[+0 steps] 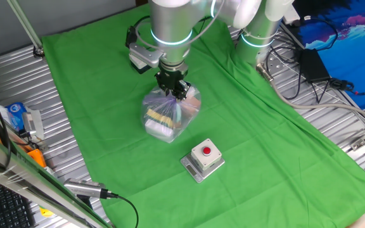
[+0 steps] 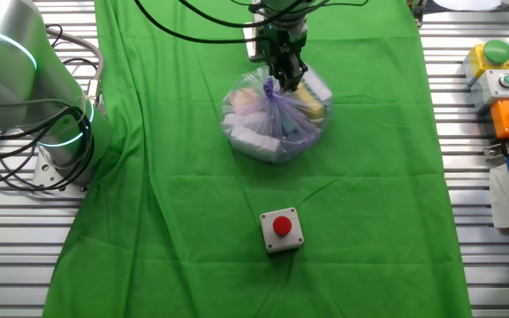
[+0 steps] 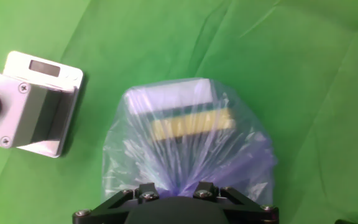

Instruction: Pick up a bag of things

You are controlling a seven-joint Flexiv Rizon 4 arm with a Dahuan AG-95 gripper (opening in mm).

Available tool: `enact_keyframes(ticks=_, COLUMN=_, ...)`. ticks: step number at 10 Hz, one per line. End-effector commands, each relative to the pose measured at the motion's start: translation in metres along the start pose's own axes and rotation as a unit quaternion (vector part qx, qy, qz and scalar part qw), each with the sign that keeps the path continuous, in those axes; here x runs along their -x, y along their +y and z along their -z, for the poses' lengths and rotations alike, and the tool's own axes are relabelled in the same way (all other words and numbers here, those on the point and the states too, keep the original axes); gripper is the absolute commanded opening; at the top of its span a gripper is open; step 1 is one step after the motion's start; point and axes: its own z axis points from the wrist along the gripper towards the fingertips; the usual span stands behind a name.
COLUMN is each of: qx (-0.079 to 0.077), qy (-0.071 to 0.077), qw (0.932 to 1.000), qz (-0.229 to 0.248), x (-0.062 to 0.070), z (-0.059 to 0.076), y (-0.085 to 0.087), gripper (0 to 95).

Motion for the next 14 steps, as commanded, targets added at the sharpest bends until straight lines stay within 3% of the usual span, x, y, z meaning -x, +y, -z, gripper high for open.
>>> enact_keyframes(ticks=1, qx=0.002, qy=0.002, qw=1.0000, qz=-0.003, x=-0.0003, z=-0.0004, y=0.0001, gripper=38.0)
enact_keyframes(ticks=9, qx=-0.004, qy=0.003, qw=0.9997, qz=0.025, x=-0.0007, z=-0.0017, y=0.0000, gripper=38.0)
enact_keyframes(ticks=10, qx=-0.032, qy=0.006, qw=0.9986, qz=0.042, x=-0.0007, z=-0.0017, y=0.0000, gripper=19.0)
enact_keyframes(ticks=12, qx=-0.036, qy=0.013, qw=0.9980, qz=0.051, x=-0.0007, z=-0.0017, y=0.0000, gripper=19.0)
enact_keyframes(ticks=13, qx=-0.035, qy=0.022, qw=0.9979, qz=0.050, x=-0.0007, z=-0.0017, y=0.0000, gripper=38.0)
enact_keyframes(ticks=14, qx=-0.033, qy=0.025, qw=0.9978, qz=0.051, x=-0.0007, z=-0.0017, y=0.0000, gripper=38.0)
